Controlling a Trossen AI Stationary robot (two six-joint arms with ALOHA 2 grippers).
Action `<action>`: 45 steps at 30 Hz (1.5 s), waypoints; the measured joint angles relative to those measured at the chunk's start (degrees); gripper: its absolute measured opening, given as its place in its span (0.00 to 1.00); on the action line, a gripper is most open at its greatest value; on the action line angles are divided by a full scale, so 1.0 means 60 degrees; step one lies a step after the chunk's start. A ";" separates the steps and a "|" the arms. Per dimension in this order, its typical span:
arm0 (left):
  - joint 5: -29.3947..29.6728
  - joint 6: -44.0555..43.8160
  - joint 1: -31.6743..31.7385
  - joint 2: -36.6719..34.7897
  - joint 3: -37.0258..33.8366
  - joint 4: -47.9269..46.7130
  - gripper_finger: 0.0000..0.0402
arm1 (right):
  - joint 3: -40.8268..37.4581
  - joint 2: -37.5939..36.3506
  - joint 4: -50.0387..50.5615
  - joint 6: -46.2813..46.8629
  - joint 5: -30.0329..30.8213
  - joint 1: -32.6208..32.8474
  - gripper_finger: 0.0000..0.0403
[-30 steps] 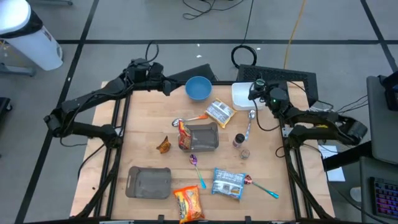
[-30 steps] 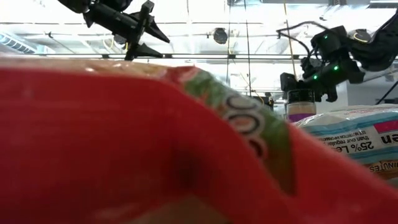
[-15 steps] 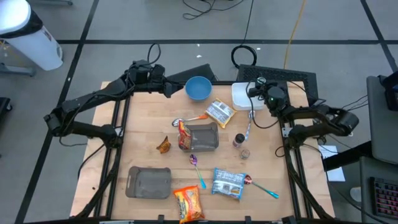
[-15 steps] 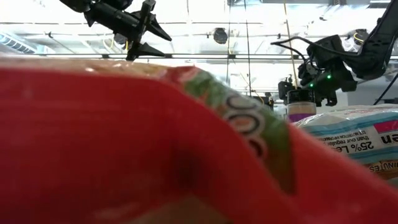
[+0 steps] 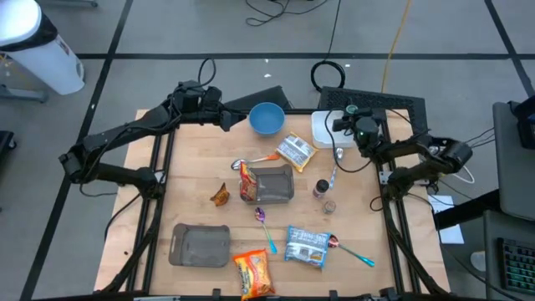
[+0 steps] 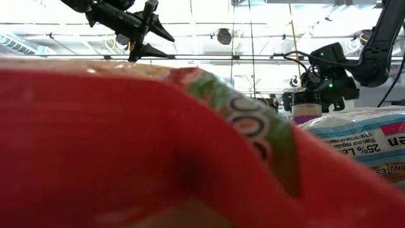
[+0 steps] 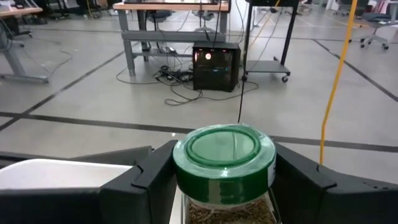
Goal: Pick & Place Food Item
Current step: Put the green seasoning bottle into the top white bin
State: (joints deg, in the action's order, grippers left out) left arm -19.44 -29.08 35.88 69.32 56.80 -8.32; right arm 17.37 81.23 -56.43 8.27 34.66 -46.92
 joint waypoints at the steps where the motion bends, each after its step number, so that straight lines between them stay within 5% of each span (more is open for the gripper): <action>1: 0.0000 0.0000 0.0000 0.0000 0.0000 0.0001 0.62 | 0.0000 0.0106 -0.0094 -0.0001 -0.0003 0.0000 0.49; 12: 0.0004 -0.0116 0.0000 0.0000 0.0000 0.0001 0.62 | 0.0004 0.0979 -0.0990 0.0000 -0.0018 0.0000 0.49; 45: 0.0008 -0.0248 0.0004 0.0000 0.0004 0.0002 0.62 | 0.0004 0.0984 -0.0965 0.0004 -0.0554 -0.0674 0.54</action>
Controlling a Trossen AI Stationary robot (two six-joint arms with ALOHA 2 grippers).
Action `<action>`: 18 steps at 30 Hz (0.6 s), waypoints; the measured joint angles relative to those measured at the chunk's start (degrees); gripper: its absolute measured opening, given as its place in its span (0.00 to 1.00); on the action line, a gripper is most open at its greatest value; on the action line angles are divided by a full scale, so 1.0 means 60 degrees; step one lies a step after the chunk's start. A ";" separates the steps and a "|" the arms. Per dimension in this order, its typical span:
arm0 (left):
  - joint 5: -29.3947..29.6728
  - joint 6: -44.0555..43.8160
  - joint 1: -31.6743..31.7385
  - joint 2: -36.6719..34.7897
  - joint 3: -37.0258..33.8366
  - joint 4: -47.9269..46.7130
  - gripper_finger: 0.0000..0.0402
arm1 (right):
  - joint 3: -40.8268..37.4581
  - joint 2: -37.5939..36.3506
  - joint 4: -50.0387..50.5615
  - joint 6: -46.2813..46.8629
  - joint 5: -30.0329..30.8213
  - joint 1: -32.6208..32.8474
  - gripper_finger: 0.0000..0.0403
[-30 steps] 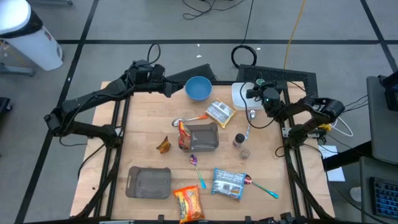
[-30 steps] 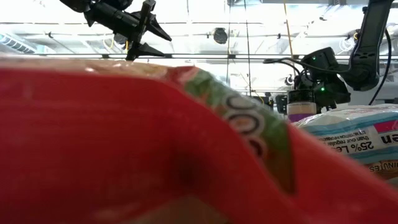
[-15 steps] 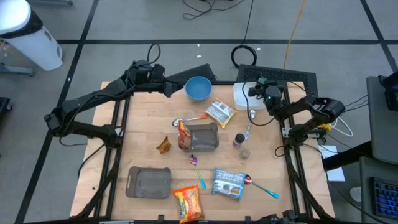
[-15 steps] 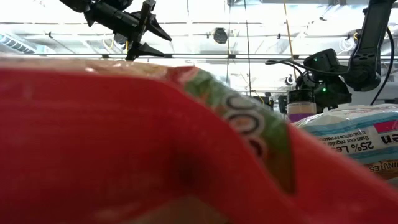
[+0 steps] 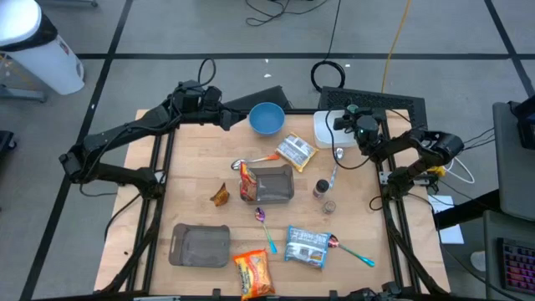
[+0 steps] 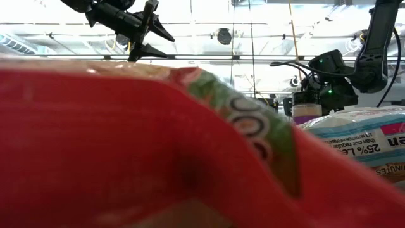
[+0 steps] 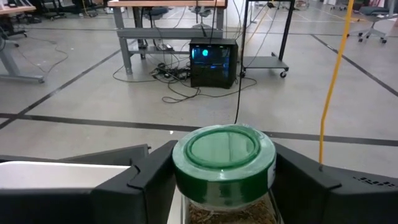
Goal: Pick & Place Food Item
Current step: Put the green seasoning bottle into the top white bin
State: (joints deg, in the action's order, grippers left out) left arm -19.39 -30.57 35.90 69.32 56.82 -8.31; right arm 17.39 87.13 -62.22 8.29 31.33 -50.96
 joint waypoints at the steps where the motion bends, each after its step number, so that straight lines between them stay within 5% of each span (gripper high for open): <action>1: -0.0001 0.0000 0.0000 0.0000 0.0000 0.0000 0.62 | 0.0000 0.0000 -0.0002 0.0000 -0.0008 0.0000 0.55; 18: -0.0001 0.0036 -0.0004 0.0000 0.0000 0.0003 0.62 | 0.0000 -0.0007 -0.0025 0.0240 -0.0273 0.0000 0.61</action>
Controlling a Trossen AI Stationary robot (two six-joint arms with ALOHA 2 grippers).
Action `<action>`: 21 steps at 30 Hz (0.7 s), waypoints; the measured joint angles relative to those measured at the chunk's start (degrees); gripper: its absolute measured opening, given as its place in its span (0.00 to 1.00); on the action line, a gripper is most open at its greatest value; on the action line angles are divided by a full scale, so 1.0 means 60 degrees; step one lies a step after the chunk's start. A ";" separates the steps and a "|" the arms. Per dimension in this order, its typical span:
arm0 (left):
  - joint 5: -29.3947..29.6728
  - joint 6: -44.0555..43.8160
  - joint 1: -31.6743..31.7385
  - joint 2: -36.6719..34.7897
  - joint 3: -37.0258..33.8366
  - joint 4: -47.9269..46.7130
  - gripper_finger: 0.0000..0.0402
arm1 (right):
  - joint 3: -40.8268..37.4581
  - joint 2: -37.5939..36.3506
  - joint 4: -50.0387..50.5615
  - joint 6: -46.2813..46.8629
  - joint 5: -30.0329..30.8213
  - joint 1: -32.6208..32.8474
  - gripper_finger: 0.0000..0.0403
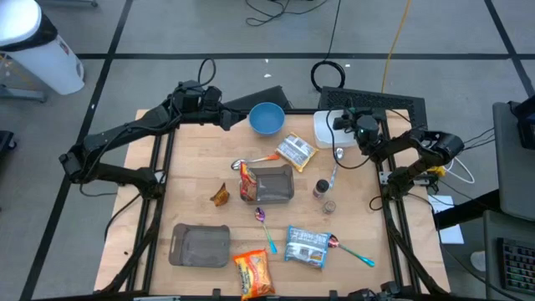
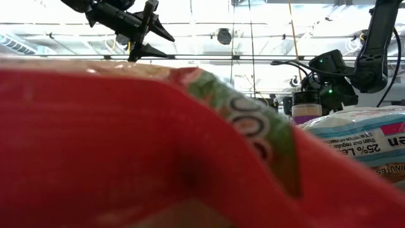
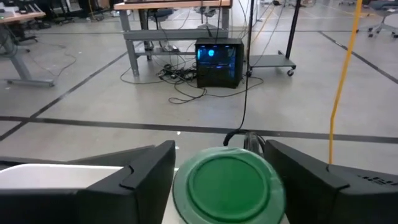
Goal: Pick & Place Food Item
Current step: Put the green seasoning bottle into the top white bin, then put the left blue spoon into the bottom black bin
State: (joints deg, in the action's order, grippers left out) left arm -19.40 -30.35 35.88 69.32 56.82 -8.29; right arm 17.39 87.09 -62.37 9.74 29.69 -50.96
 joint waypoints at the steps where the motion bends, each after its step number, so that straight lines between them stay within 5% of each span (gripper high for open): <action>1: -0.0004 0.0000 0.0000 0.0000 0.0000 -0.0004 0.62 | 0.0000 0.0000 0.0000 0.0000 0.0000 0.0000 0.62; 11: -0.0011 0.0007 0.0000 0.0000 0.0000 0.0000 0.62 | 0.0000 -0.0280 0.0018 -0.0197 0.0011 0.0007 0.66; 21: -0.0022 0.0314 0.0003 0.0000 0.0000 0.0004 0.62 | 0.0000 -0.1958 0.0801 -0.1942 0.0047 0.0145 0.64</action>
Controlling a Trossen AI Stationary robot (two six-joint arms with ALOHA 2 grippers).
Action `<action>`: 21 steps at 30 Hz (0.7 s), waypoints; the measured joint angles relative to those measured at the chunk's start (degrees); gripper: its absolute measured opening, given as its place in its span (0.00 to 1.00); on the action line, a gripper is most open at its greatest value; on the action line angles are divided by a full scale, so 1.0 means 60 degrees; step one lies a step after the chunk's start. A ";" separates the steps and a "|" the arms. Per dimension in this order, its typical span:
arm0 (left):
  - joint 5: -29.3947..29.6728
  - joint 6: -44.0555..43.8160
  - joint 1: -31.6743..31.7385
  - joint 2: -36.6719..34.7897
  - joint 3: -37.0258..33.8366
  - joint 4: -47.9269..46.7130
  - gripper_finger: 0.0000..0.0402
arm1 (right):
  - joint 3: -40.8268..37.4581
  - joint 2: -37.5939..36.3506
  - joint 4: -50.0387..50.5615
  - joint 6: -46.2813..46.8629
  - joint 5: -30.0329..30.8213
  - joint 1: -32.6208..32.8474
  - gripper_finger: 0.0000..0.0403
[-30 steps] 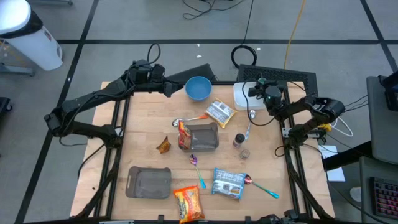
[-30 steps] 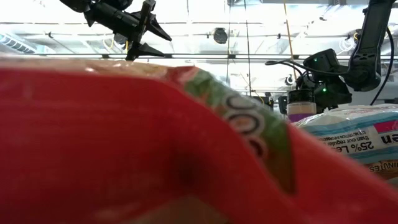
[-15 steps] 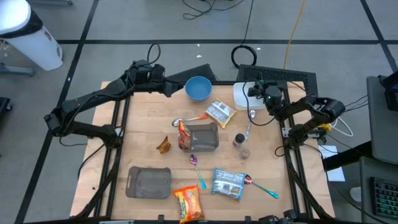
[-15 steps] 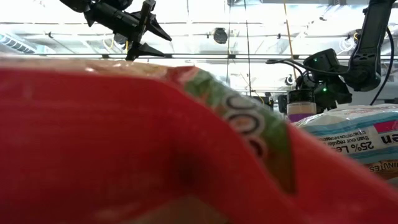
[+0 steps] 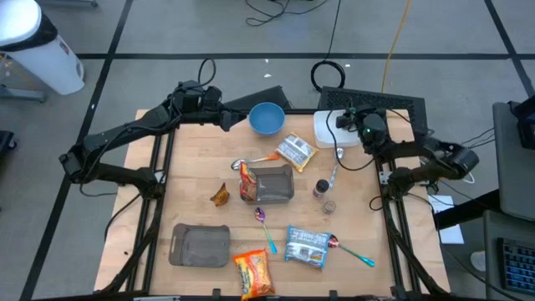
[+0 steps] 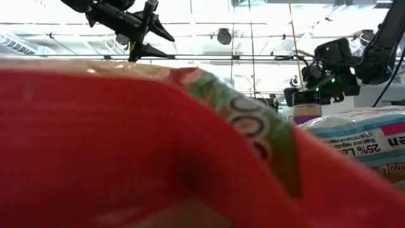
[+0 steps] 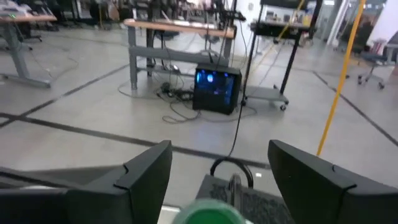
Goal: Pick & Place Food Item
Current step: Put the left blue spoon into the bottom black bin
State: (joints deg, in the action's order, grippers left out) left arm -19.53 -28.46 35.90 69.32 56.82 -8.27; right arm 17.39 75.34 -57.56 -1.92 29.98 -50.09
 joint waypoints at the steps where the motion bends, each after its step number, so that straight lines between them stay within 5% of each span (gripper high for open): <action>1: -0.0003 0.0014 -0.0003 0.0000 0.0000 0.0012 0.62 | 0.0000 -0.0251 0.0159 -0.0084 0.0000 0.0079 0.64; 11: -0.0505 0.0242 0.0022 0.0000 0.0004 0.0430 0.62 | 0.0331 -0.2922 0.1570 -0.1204 -0.0007 0.2233 0.63; 21: -0.1712 0.0259 0.0022 -0.0005 0.0168 0.1294 0.62 | 0.2907 -0.3574 0.2730 -0.1145 -0.0025 0.4913 0.63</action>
State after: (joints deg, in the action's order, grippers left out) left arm -29.80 -26.91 36.03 69.29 57.82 -0.51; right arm 34.83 53.90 -41.18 -8.78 29.83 -20.61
